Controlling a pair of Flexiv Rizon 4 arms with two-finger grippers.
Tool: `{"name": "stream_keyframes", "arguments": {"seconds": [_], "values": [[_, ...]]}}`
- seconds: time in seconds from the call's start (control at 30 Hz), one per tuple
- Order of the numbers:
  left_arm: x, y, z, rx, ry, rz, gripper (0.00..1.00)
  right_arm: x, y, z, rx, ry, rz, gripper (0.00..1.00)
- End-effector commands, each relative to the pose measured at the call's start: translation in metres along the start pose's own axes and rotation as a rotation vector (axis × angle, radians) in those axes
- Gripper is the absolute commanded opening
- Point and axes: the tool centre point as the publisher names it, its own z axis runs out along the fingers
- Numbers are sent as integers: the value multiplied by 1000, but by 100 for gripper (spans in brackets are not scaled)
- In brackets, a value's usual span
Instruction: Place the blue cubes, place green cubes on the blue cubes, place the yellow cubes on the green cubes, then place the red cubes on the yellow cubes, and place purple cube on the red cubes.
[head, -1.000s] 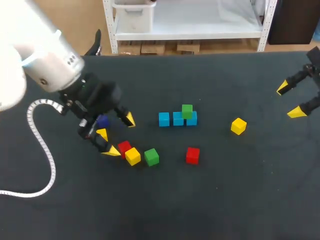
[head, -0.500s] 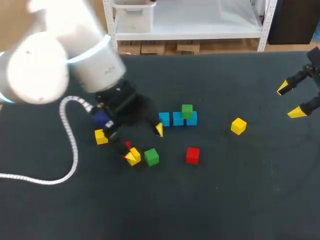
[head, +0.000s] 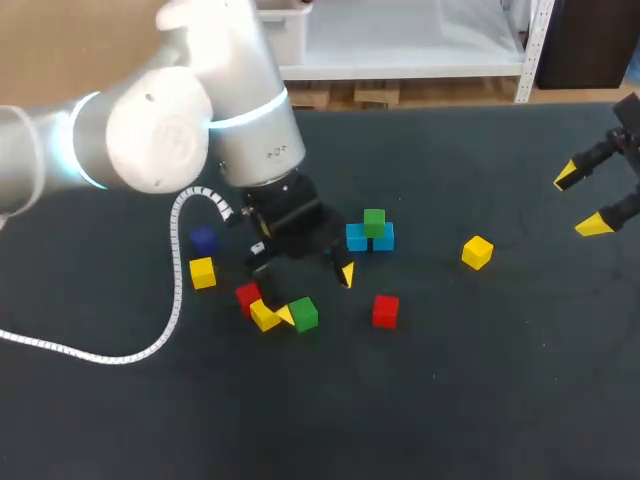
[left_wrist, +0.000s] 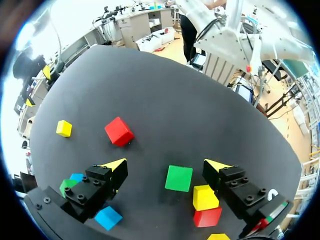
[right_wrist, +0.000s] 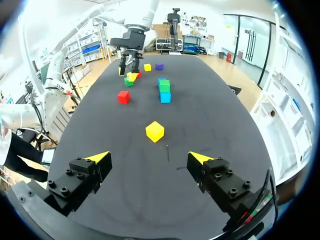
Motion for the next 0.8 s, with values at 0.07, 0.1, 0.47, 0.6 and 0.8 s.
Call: {"name": "stream_keyframes", "arguments": {"seconds": [0.07, 0.1, 0.47, 0.6, 0.8], "values": [[11, 1, 0, 59, -12, 19, 100, 0, -1, 0, -1, -2, -1, 100], [12, 0, 1, 59, -13, 23, 100, 0, -1, 0, -1, -2, -1, 100], [18, -10, 6, 35, -31, 13, 89, 0, -1, 0, -1, -2, -1, 100], [19, -12, 10, 34, -34, 10, 76, 0, -1, 0, -1, -2, -1, 100], [21, -16, 15, 36, -40, 6, 85, 0, -1, 0, -1, -2, -1, 100]]}}
